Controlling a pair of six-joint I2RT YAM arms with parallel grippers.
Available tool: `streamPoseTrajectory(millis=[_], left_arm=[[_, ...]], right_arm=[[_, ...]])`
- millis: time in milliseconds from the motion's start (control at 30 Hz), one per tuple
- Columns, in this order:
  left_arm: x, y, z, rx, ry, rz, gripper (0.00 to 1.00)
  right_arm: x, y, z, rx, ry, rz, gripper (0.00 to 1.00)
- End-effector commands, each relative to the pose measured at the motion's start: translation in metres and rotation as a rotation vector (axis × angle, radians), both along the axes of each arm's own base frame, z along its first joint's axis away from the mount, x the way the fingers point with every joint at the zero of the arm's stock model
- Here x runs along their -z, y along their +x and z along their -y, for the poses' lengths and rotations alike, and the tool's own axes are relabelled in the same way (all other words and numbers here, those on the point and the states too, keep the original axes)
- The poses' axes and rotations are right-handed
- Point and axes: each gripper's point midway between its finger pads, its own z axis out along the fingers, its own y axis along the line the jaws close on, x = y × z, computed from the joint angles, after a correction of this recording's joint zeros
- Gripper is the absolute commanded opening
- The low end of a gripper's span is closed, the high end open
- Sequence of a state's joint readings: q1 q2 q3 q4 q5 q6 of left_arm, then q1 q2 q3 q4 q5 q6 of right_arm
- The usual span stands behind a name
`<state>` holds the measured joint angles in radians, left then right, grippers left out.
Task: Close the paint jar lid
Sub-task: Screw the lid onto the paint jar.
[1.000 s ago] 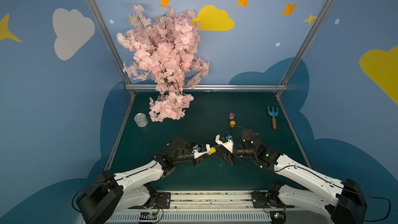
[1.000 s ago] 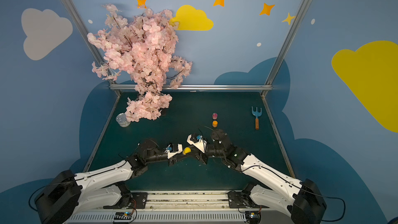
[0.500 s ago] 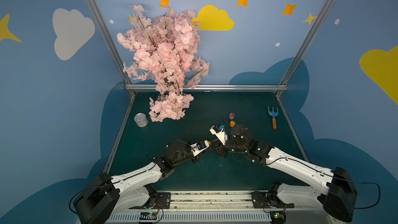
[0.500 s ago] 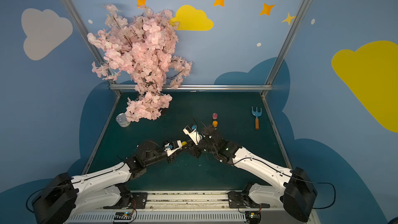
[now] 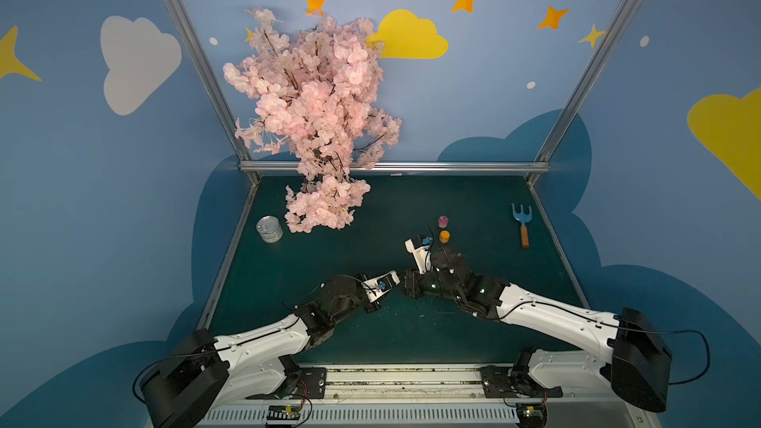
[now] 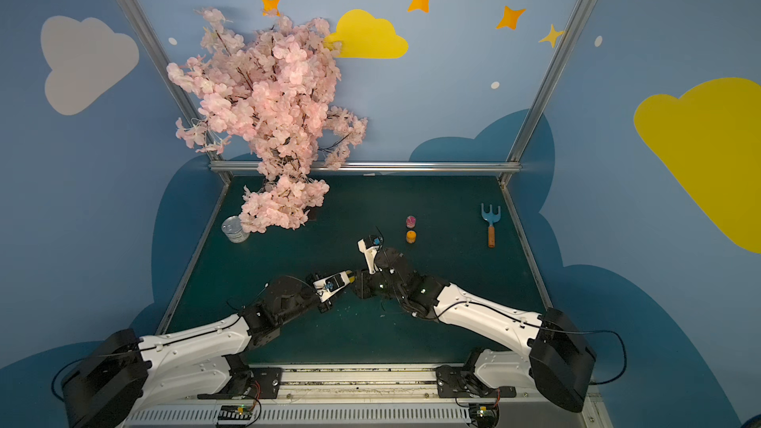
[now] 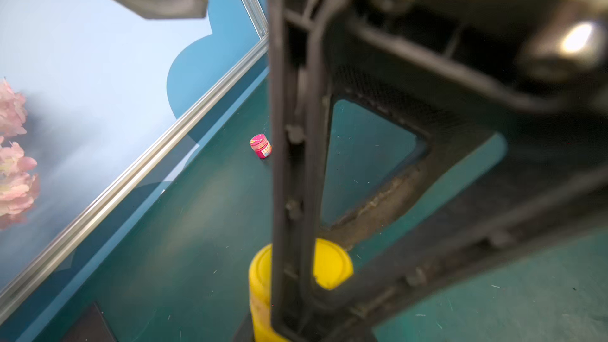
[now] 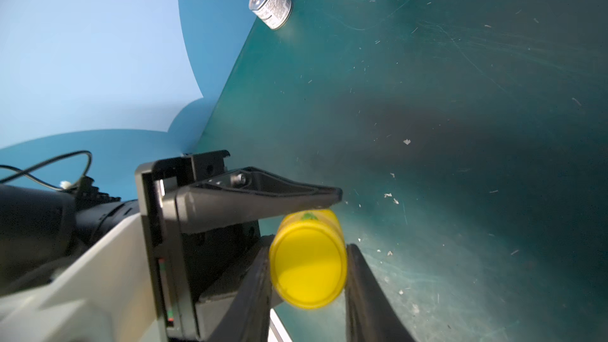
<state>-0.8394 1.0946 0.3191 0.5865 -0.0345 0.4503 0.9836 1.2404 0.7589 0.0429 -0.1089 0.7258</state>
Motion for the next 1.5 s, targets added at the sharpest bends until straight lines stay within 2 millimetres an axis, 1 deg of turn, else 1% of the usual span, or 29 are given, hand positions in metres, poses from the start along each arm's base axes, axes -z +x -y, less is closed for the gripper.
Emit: streamPoseTrajectory(millis=[0,67,100,167,233,267,367,433,567,600,667,733,833,900,933,967,1067,1167,1300,1333,1467], left_arm=[[-0.039,0.01,-0.001,-0.038,-0.07,0.126,0.29],[-0.038,0.011,-0.001,-0.039,-0.064,0.127,0.29],[-0.038,0.011,0.0,-0.038,-0.063,0.126,0.29],[-0.036,0.011,0.0,-0.033,-0.055,0.123,0.29],[-0.035,0.009,0.001,-0.024,-0.052,0.118,0.29],[-0.034,0.009,0.002,-0.017,-0.049,0.115,0.29],[-0.035,0.005,0.006,0.012,-0.065,0.096,0.29],[-0.034,0.002,0.009,0.038,-0.073,0.074,0.3],[-0.033,-0.012,0.022,0.137,-0.09,0.015,0.3],[-0.033,-0.015,0.025,0.162,-0.092,-0.004,0.3],[-0.033,-0.02,0.03,0.197,-0.095,-0.037,0.3],[-0.033,-0.024,0.034,0.228,-0.1,-0.051,0.3],[-0.031,-0.041,0.041,0.33,-0.11,-0.077,0.31],[-0.032,-0.052,0.044,0.393,-0.12,-0.091,0.31],[-0.031,-0.055,0.045,0.412,-0.121,-0.098,0.31],[-0.032,-0.058,0.046,0.43,-0.123,-0.099,0.31],[-0.032,-0.062,0.047,0.456,-0.125,-0.108,0.31],[-0.031,-0.065,0.048,0.474,-0.124,-0.116,0.31],[-0.03,-0.065,0.048,0.475,-0.12,-0.12,0.31],[-0.03,-0.065,0.049,0.476,-0.121,-0.119,0.31],[-0.029,-0.066,0.05,0.486,-0.119,-0.131,0.31]], right_arm=[[0.009,0.009,0.018,0.132,-0.017,-0.057,0.3],[0.008,0.008,0.021,0.134,-0.027,-0.054,0.52],[0.008,0.007,0.025,0.141,-0.039,-0.046,0.61],[0.008,0.005,0.036,0.157,-0.051,-0.022,0.72],[0.005,0.004,0.051,0.185,-0.056,0.006,0.74],[0.014,0.001,0.063,0.209,-0.073,0.005,0.76],[0.021,0.0,0.094,0.293,-0.09,0.047,0.77],[0.025,-0.003,0.109,0.297,-0.103,0.108,0.78],[0.019,-0.007,0.133,0.272,-0.123,0.257,0.79],[0.016,-0.006,0.14,0.273,-0.145,0.294,0.8],[0.004,-0.004,0.145,0.238,-0.173,0.388,0.8],[-0.011,-0.005,0.141,0.165,-0.188,0.498,0.81],[-0.032,-0.011,0.127,0.024,-0.199,0.654,0.8],[-0.042,-0.025,0.109,-0.146,-0.177,0.757,0.81],[-0.044,-0.032,0.102,-0.224,-0.168,0.795,0.8],[-0.046,-0.044,0.094,-0.318,-0.145,0.831,0.79],[-0.051,-0.063,0.077,-0.476,-0.059,0.906,0.75],[-0.05,-0.068,0.067,-0.553,-0.038,0.924,0.66],[-0.051,-0.071,0.061,-0.599,-0.035,0.92,0.63],[-0.052,-0.072,0.06,-0.625,-0.043,0.941,0.62],[-0.053,-0.071,0.054,-0.661,-0.049,0.94,0.56]])
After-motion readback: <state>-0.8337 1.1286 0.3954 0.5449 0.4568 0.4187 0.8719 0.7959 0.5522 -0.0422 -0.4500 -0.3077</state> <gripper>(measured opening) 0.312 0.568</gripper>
